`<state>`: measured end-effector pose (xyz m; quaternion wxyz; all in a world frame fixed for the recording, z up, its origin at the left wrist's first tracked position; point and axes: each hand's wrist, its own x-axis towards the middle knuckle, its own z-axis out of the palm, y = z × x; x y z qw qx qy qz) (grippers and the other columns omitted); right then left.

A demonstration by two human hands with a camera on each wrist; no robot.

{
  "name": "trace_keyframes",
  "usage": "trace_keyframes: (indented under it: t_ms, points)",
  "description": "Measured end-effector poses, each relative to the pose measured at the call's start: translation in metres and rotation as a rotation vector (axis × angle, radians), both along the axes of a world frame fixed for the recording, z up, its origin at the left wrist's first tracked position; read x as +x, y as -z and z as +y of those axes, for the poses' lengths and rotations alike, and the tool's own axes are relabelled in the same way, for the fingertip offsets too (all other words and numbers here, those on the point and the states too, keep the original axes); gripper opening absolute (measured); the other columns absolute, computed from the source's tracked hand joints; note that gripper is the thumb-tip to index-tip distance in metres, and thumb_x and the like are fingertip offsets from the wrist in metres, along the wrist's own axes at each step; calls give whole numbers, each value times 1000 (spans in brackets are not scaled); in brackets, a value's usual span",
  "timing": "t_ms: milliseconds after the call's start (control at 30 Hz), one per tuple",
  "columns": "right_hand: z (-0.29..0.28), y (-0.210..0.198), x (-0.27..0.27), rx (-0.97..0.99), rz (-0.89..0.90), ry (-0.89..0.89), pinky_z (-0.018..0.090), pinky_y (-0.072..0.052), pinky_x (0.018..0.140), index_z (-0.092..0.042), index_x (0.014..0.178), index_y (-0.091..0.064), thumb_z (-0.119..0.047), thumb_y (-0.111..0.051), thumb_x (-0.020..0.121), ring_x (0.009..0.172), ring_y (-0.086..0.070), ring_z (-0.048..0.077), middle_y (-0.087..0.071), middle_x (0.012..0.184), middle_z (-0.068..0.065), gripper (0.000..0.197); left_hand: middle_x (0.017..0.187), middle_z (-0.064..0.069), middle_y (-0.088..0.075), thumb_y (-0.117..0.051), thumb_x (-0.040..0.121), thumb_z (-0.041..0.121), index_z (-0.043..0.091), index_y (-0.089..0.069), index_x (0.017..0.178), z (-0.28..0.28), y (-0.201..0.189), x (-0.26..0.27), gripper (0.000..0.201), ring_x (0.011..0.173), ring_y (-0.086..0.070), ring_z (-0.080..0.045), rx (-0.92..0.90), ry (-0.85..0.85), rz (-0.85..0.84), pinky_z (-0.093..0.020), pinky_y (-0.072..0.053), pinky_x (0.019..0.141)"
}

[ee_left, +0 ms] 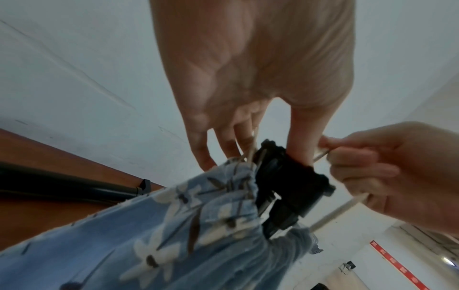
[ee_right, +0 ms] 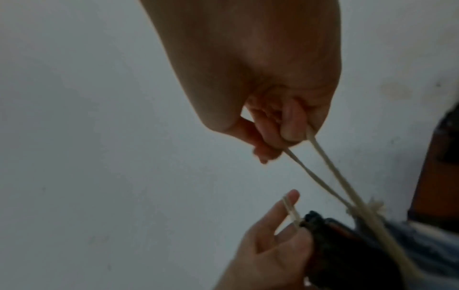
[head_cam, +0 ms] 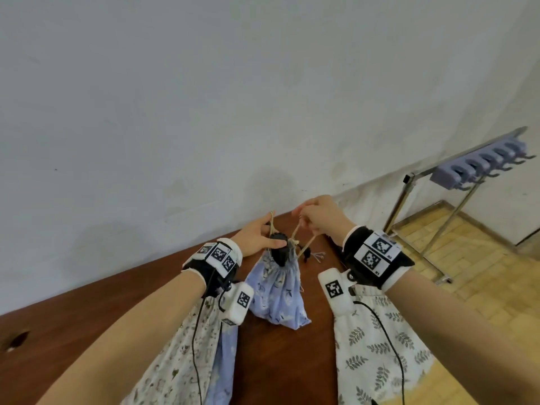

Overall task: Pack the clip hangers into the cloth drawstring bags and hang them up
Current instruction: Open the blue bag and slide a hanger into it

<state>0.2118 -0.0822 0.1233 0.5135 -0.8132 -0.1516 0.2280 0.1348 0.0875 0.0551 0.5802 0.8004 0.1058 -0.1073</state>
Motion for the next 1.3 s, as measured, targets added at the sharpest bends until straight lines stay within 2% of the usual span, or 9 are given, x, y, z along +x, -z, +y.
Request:
trace_keyframes:
  t_ms: [200,433,600,700,867,1033,1167,1233,1300]
  points:
    - [15,-20,-22,90,-162,-114,17,-30,39,-13,70,-60,9,-42,75,35,-36,14,-46,35,-9,29,120,-14,-63,-78,75,18,15,-35,143,-10,-7,0,80,114,-60,-25,47,80,-3,-44,-41,106]
    - [16,-18,-14,70,37,-92,23,-42,46,-8,90,-59,9,-48,84,48,-50,15,-60,67,14,20,112,-9,-66,-74,79,8,28,-48,127,-13,-19,-8,59,110,-61,-23,68,101,-106,-35,-46,99]
    - [22,-25,-16,-5,93,-66,23,-50,51,-7,91,-57,7,-51,87,59,-58,20,-58,71,9,16,94,-3,-73,-61,89,1,8,-65,113,-22,-38,-14,26,92,-68,-13,-209,-23,-121,-25,-53,87]
    - [27,-20,-18,-65,-42,18,29,-54,61,-12,86,-53,-2,-51,86,70,-61,23,-61,77,7,10,111,-17,-68,-58,91,10,4,-66,112,-18,-43,-17,23,110,-62,-29,-395,-143,-174,-41,-46,103]
    - [24,-11,-24,-75,-15,-87,34,-59,68,-9,104,-53,-6,-59,82,76,-67,25,-63,96,13,22,113,-1,-70,-63,84,46,25,-70,111,-16,-39,-17,34,120,-57,-21,-249,-132,-137,-35,-39,105]
    - [19,-14,-21,121,169,-92,29,-44,54,-6,109,-48,1,-54,87,54,-52,21,-60,68,10,24,93,-1,-74,-68,88,22,16,-62,92,-15,-45,-19,9,94,-68,-12,-141,-226,-301,-29,-49,90]
    - [20,-22,-27,193,136,-174,26,-42,53,-9,91,-55,3,-48,88,51,-48,17,-53,64,8,14,97,-8,-67,-80,73,4,8,-43,105,-26,-42,-10,50,97,-66,-10,6,18,-167,-30,-50,88]
    - [23,-24,-34,173,59,-175,24,-39,50,-10,84,-56,5,-47,87,47,-44,16,-48,58,7,17,73,-5,-59,-72,79,-1,9,-54,81,-42,-42,-3,21,69,-60,12,106,-1,-200,-17,-48,71]
    - [23,-27,-35,239,106,-106,23,-30,46,-10,82,-51,8,-41,85,43,-34,15,-42,54,5,21,63,1,-54,-69,83,2,13,-54,67,-48,-32,2,24,54,-53,8,129,-98,-240,-13,-44,62]
